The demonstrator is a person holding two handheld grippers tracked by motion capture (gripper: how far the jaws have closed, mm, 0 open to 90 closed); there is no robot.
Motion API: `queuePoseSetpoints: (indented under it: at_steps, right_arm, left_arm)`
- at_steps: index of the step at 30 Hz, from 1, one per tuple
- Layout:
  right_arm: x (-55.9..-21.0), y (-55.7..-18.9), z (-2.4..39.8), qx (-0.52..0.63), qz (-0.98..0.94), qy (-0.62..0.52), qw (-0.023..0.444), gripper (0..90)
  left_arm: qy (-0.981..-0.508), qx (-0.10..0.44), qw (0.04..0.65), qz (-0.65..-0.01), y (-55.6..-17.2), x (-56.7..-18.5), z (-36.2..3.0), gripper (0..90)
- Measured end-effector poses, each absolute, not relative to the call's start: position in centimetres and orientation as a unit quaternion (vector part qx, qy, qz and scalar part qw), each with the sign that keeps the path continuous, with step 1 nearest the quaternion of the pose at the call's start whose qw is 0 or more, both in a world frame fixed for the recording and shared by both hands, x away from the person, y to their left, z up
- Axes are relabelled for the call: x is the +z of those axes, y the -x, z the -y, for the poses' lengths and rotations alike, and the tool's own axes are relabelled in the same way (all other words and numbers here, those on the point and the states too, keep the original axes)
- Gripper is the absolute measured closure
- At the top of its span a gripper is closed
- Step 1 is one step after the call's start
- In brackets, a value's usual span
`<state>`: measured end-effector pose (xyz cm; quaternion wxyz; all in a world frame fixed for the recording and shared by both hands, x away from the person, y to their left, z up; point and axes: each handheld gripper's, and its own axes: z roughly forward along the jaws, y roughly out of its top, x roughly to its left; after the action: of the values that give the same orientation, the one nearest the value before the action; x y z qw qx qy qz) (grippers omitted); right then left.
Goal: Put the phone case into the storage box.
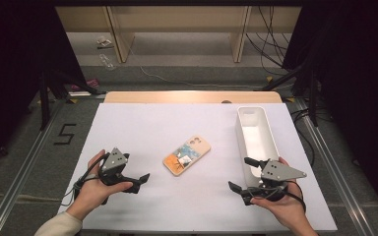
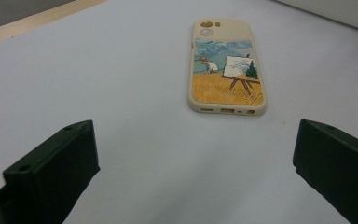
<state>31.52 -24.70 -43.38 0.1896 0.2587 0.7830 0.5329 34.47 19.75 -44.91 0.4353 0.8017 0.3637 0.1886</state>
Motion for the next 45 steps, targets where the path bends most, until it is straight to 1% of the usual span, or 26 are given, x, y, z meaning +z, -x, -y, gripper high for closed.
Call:
queuePoseSetpoints:
  at_steps: [17,21,23,29,34,35,45]
  right_arm:
    - [-43.4,-31.5,24.5,0.536,-0.781,-0.260,0.187,7.3]
    - [-43.4,-31.5,24.2,0.539,-0.778,-0.263,0.185,10.8]
    - [-43.4,-31.4,23.9,0.539,-0.778,-0.264,0.187,14.6]
    - [-43.6,-31.5,23.7,0.533,-0.781,-0.267,0.188,16.8]
    - [-43.5,-31.5,23.7,0.534,-0.780,-0.267,0.188,16.8]
    - [-43.5,-31.5,23.7,0.534,-0.780,-0.267,0.187,16.8]
    - [-43.6,-31.5,23.8,0.537,-0.777,-0.270,0.188,16.7]
  left_arm:
    - [-0.801,0.189,0.437,-0.364,-34.4,-44.9,-19.8,0.0]
    - [-0.801,0.188,0.437,-0.364,-34.4,-44.9,-19.8,0.0]
    - [-0.800,0.188,0.438,-0.364,-34.4,-44.9,-19.8,0.0]
    - [-0.800,0.186,0.438,-0.367,-34.5,-44.9,-19.7,0.8]
    - [-0.806,0.176,0.429,-0.368,-34.5,-44.8,-19.0,1.2]
    - [-0.810,0.173,0.426,-0.364,-34.6,-44.7,-18.6,0.0]
    - [-0.820,0.162,0.422,-0.352,-35.2,-44.6,-16.9,0.0]
